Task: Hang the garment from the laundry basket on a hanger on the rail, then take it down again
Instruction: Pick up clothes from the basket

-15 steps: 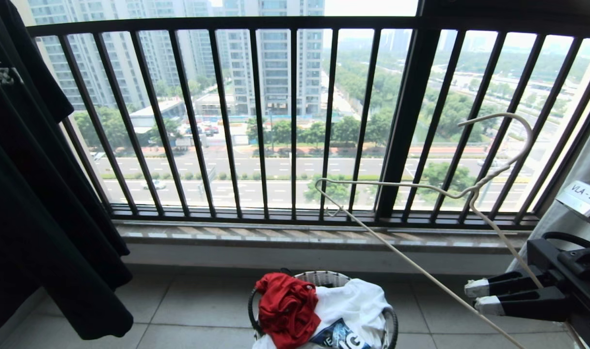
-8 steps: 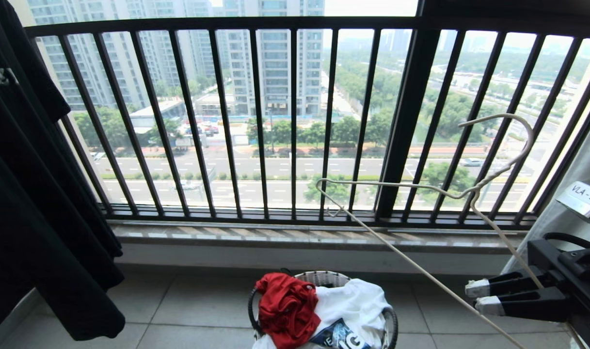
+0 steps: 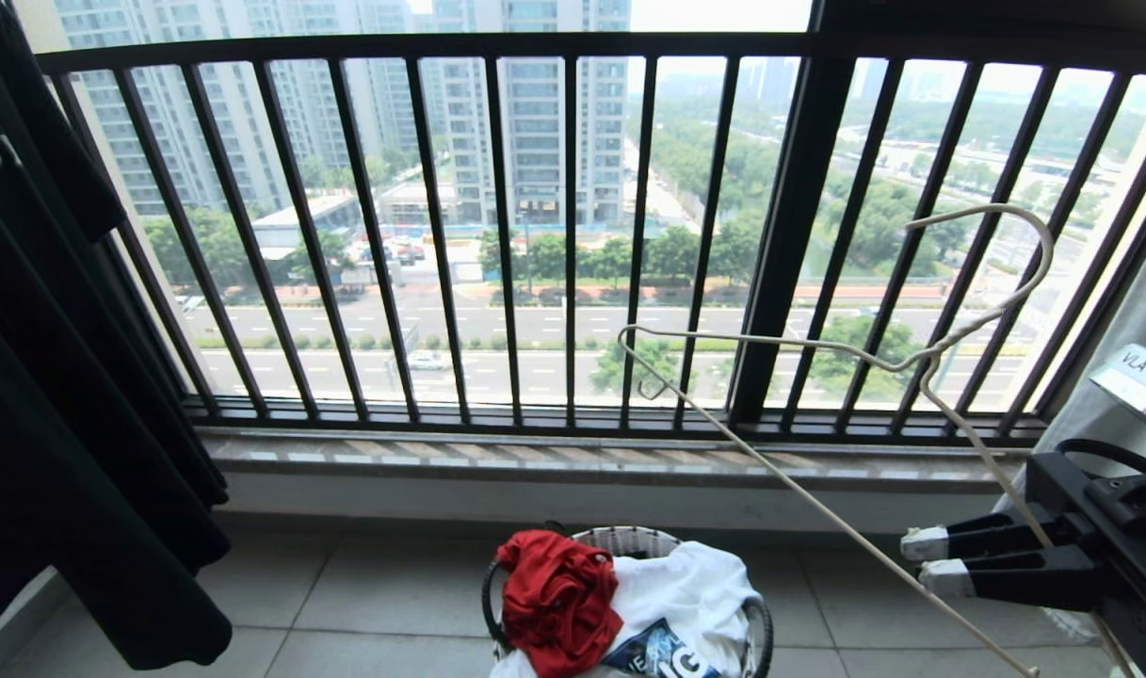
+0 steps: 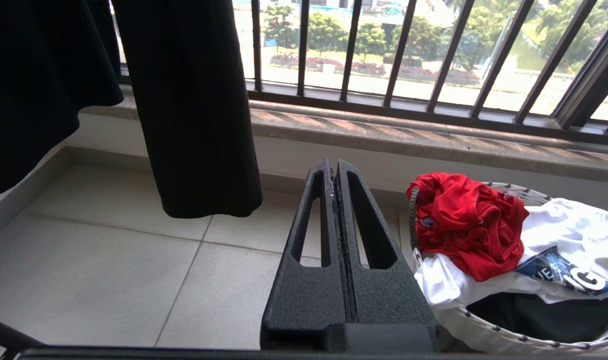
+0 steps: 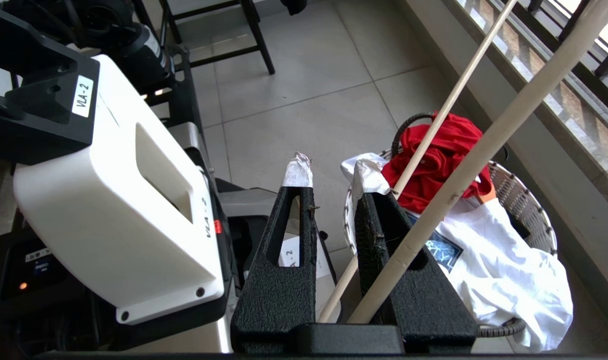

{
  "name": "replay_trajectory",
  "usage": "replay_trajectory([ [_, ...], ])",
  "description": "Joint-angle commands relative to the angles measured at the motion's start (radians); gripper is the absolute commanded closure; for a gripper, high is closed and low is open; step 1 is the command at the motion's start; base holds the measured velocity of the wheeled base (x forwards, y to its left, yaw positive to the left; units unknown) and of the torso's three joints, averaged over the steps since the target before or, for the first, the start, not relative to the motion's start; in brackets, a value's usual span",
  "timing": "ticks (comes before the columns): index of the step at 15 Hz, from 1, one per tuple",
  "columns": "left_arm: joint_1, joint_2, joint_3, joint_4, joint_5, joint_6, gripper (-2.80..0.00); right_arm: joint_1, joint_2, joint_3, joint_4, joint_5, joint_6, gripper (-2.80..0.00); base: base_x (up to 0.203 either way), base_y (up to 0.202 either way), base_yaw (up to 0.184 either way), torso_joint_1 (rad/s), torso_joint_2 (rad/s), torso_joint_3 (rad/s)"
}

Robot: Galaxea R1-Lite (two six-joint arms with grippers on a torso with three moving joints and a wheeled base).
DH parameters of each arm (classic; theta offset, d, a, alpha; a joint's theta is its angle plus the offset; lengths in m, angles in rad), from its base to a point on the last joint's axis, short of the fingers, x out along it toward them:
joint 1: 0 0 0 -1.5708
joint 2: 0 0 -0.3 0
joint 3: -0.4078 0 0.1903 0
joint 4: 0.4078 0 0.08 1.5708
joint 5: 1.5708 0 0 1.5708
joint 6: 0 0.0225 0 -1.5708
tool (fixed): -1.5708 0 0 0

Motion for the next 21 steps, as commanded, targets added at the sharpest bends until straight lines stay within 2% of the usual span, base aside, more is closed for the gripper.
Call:
replay_trajectory([
  [1,0.000,0.000,0.000,0.000,0.001,-0.001,0.00,-0.002,-0.016,0.001,-0.002,0.006,-0.004,0.00,0.000,0.000,0.000,0.000,0.00,0.000],
  [8,0.000,0.000,0.000,0.000,0.001,0.002,0.00,-0.005,-0.035,0.002,-0.002,0.006,-0.004,0.00,0.000,0.000,0.000,0.000,0.00,-0.026],
  [21,0.000,0.001,0.000,0.000,0.001,0.003,0.00,-0.034,-0.080,0.001,-0.002,0.006,-0.002,0.00,0.000,0.000,0.000,0.002,0.00,-0.191],
])
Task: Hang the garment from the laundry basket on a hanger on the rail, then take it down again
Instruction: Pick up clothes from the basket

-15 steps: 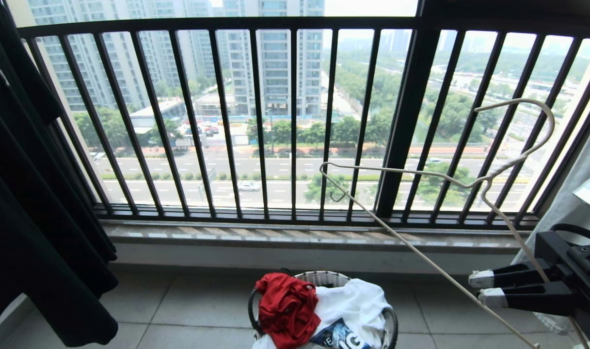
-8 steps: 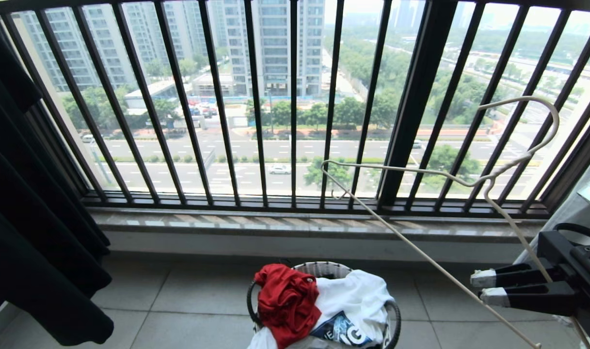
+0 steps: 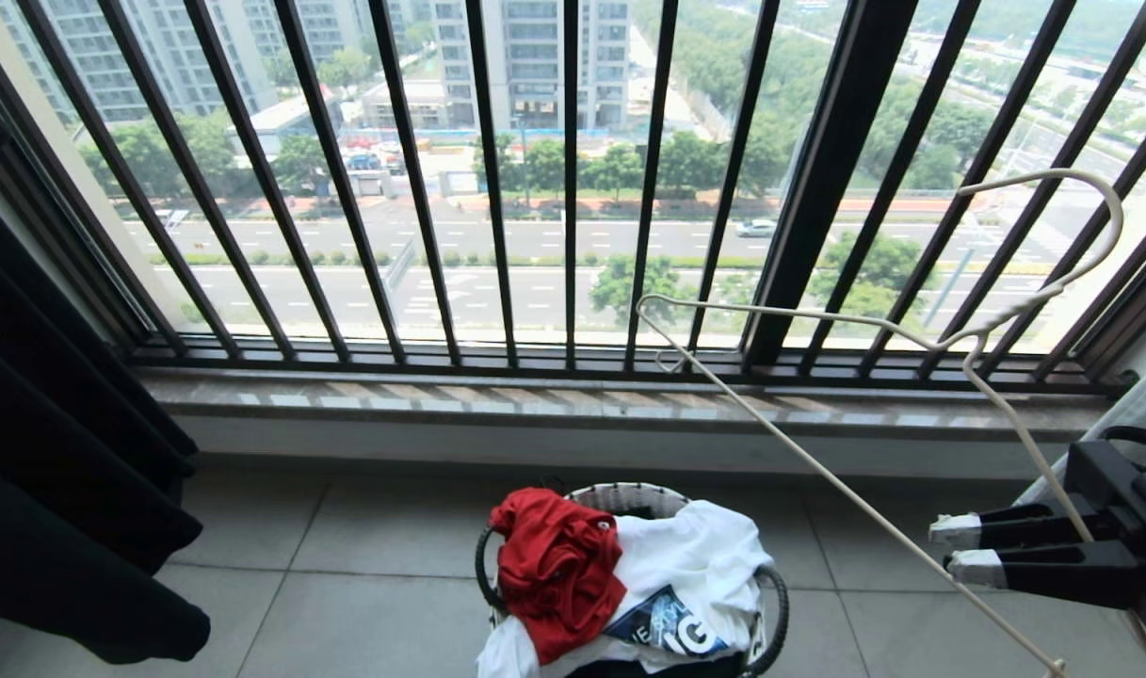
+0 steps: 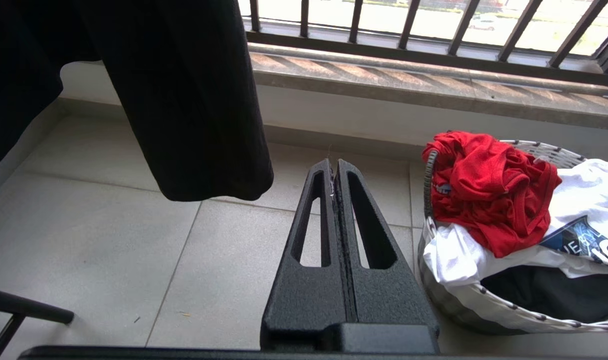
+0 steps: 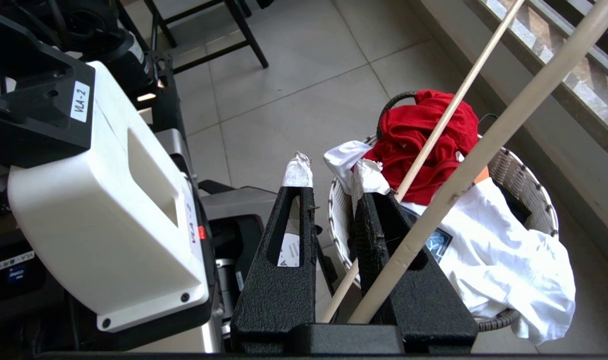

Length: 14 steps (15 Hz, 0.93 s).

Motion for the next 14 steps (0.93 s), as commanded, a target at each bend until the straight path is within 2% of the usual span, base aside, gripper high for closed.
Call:
replay_trajectory([
  [1,0.000,0.001,0.000,0.000,0.001,0.000,0.00,-0.001,-0.010,0.004,0.003,0.006,-0.005,0.00,0.000,0.000,0.000,-0.002,0.00,-0.189],
  [6,0.000,0.001,0.000,0.000,0.001,0.000,0.00,-0.001,-0.005,0.063,-0.112,0.006,-0.005,0.00,0.000,0.000,0.000,0.004,0.00,-0.198],
  [14,0.000,0.001,0.000,0.000,0.001,0.001,0.00,-0.024,-0.005,0.046,-0.114,0.006,-0.001,0.00,0.000,0.000,0.000,0.004,0.00,-0.199],
])
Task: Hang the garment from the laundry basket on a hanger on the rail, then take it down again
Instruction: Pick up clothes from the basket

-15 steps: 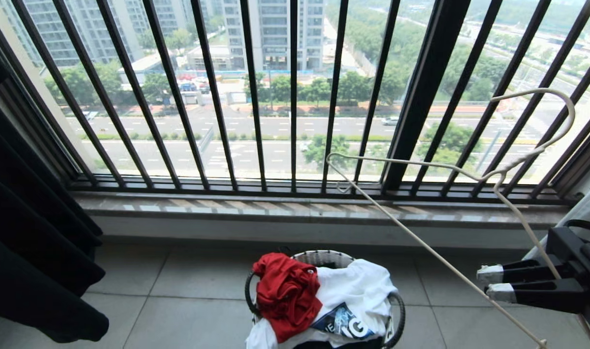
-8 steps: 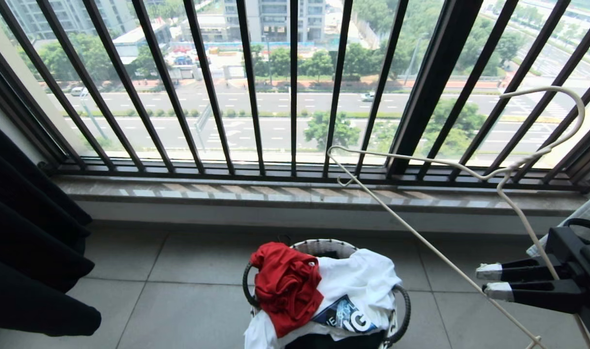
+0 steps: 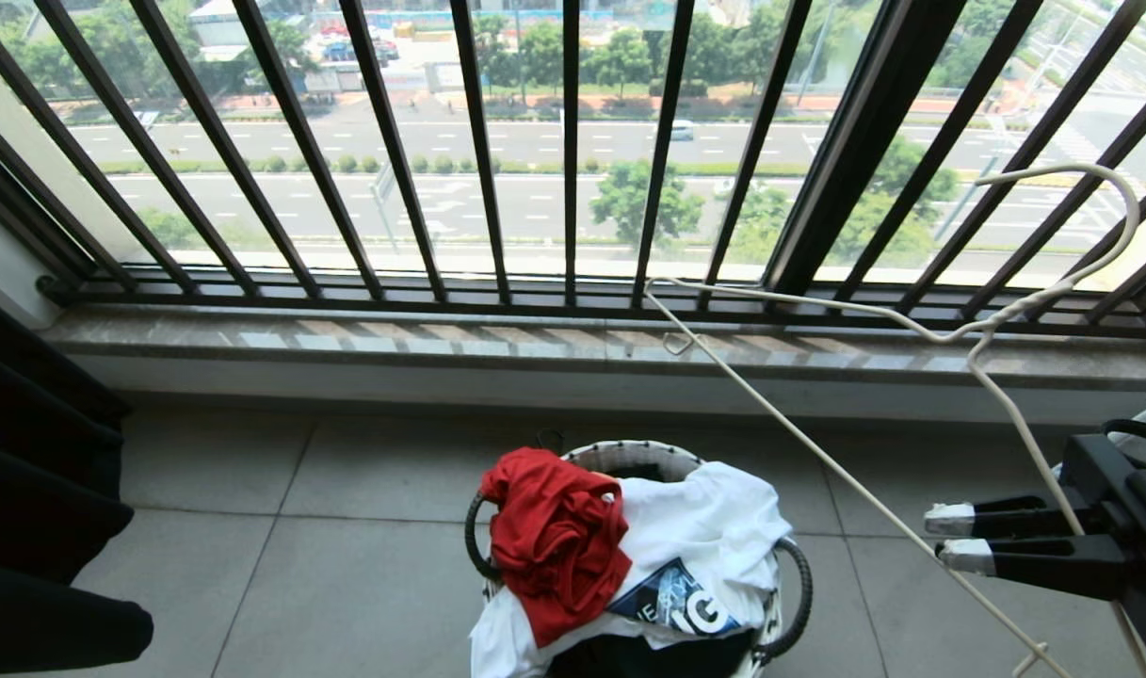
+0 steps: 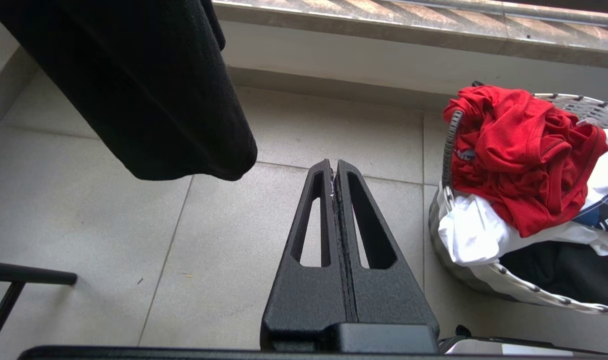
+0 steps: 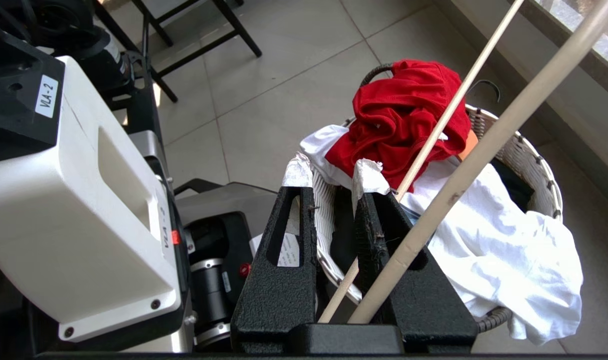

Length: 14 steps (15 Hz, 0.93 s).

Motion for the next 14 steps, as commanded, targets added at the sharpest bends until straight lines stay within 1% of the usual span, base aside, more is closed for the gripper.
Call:
replay_trajectory([
  [1,0.000,0.001,0.000,0.000,0.001,0.000,0.00,-0.019,-0.002,-0.013,0.006,0.006,-0.002,0.00,0.000,0.000,0.000,0.005,0.00,-0.193],
  [2,0.000,0.001,0.000,0.000,0.001,-0.001,0.00,-0.025,-0.004,-0.016,0.005,0.006,0.015,0.00,0.000,0.000,0.000,0.008,0.00,-0.136],
  [4,0.000,0.001,0.000,0.000,0.001,-0.002,0.00,-0.029,-0.004,-0.034,-0.009,0.006,0.122,0.00,0.000,0.000,0.000,0.001,0.00,-0.062],
  [5,0.000,0.001,0.000,0.000,0.001,-0.001,0.00,-0.029,-0.001,-0.038,-0.037,0.006,0.160,0.00,0.000,0.000,0.000,0.000,0.00,0.000],
  [8,0.000,0.000,0.000,0.000,0.001,-0.002,0.00,-0.029,-0.008,-0.040,-0.091,0.006,0.229,0.00,0.000,0.000,0.000,0.000,0.00,0.000],
  [14,0.000,0.001,0.000,0.000,0.001,-0.002,0.00,-0.017,0.003,-0.040,-0.097,0.006,0.234,0.00,0.000,0.000,0.000,0.000,0.00,0.000],
])
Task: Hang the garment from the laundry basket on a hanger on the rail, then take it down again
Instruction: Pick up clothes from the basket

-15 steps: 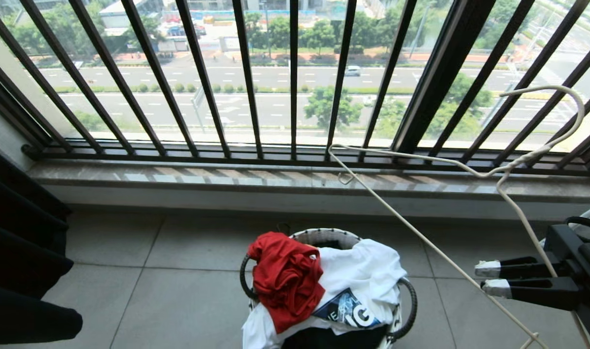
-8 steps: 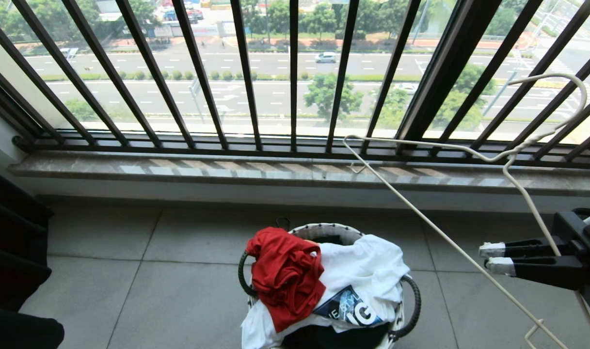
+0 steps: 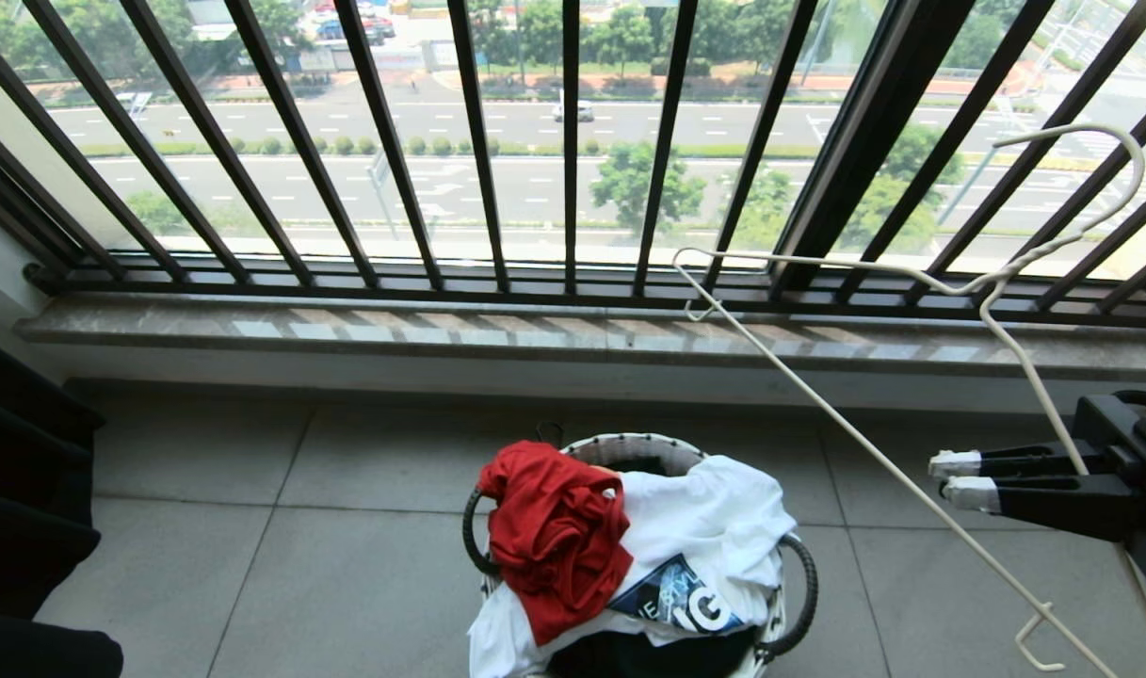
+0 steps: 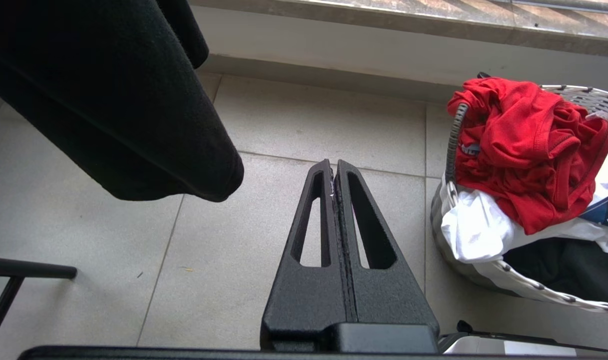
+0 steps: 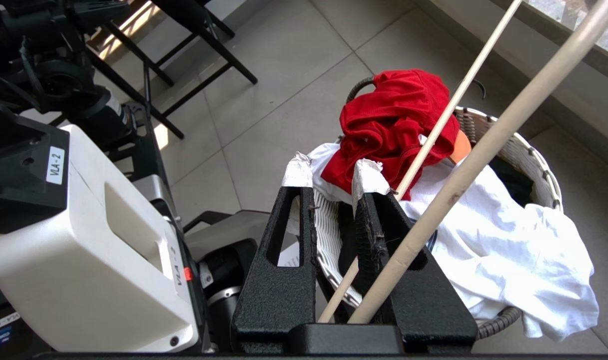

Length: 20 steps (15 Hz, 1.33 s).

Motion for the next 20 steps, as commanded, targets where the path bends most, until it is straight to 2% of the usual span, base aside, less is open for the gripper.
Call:
replay_trajectory([
  [1,0.000,0.001,0.000,0.000,0.001,-0.001,0.00,0.002,0.007,0.000,0.000,0.006,-0.003,0.00,0.000,0.000,0.000,0.000,0.00,0.000],
  [3,0.000,0.001,0.000,0.000,0.001,0.011,0.00,0.002,0.014,-0.001,-0.002,0.006,-0.003,0.00,0.000,0.000,0.000,0.000,0.00,0.000],
  [4,0.000,0.001,-0.003,0.000,0.001,0.037,0.00,0.002,0.014,-0.001,-0.002,0.006,-0.003,0.00,0.000,0.000,0.000,0.000,0.00,0.000],
  [7,-0.002,0.073,-0.132,0.007,-0.003,0.060,0.00,0.002,0.014,-0.006,-0.002,0.006,-0.003,0.00,0.000,0.000,0.000,0.000,0.00,0.000],
  [9,-0.020,0.227,-0.242,0.003,-0.004,0.059,0.00,0.001,0.013,-0.007,-0.002,0.006,-0.003,0.00,0.000,0.000,0.000,0.000,0.00,0.000],
  [11,-0.075,0.399,-0.353,0.003,-0.013,0.060,0.00,0.001,0.011,-0.007,-0.002,0.006,-0.003,0.00,0.000,0.000,0.000,0.000,0.00,0.000],
  [15,-0.170,0.846,-0.579,0.019,-0.077,0.067,0.00,-0.011,0.020,-0.019,-0.002,0.005,-0.003,0.00,0.000,0.000,0.000,0.000,0.00,0.000],
  [20,-0.399,1.369,-0.860,0.161,-0.118,0.148,0.00,-0.027,0.068,-0.039,-0.002,0.003,-0.003,0.00,0.000,0.000,0.000,0.000,0.00,0.000],
])
